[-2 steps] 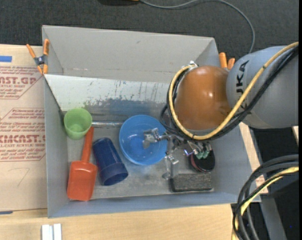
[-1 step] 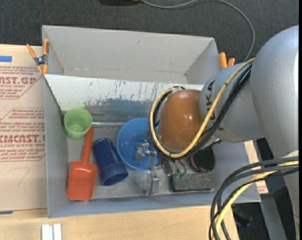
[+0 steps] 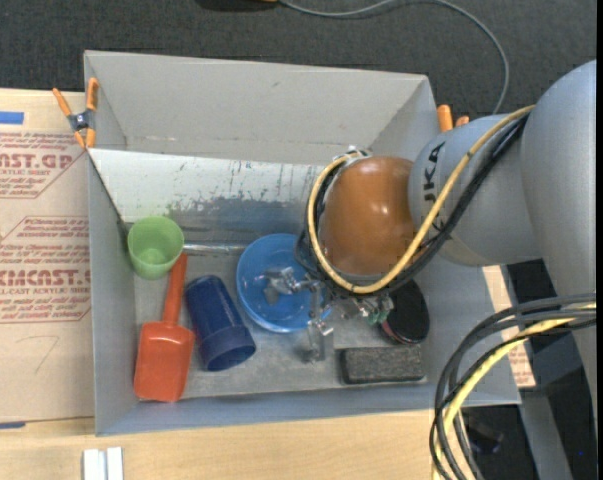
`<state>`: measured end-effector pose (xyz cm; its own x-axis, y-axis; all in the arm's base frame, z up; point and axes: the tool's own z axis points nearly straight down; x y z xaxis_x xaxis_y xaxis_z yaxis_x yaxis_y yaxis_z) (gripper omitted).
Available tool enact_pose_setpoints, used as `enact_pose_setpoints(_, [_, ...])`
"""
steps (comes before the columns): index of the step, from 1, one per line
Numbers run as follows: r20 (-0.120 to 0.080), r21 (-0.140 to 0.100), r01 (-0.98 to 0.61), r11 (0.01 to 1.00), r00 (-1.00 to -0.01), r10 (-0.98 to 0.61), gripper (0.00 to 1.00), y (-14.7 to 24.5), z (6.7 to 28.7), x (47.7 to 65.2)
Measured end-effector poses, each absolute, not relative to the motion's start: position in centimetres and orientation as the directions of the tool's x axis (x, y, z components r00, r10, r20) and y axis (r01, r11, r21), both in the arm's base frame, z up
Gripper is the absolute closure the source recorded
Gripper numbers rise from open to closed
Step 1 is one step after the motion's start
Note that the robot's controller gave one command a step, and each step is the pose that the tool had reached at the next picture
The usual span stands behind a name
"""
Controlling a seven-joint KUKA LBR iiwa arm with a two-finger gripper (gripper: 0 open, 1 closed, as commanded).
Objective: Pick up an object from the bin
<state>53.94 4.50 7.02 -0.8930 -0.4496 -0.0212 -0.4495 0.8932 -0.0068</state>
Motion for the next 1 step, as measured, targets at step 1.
enact_pose_setpoints(1, [-0.003, 0.003, -0.141, 0.990, -0.990, -0.141, 1.00, 6.02, 7.97, 50.48])
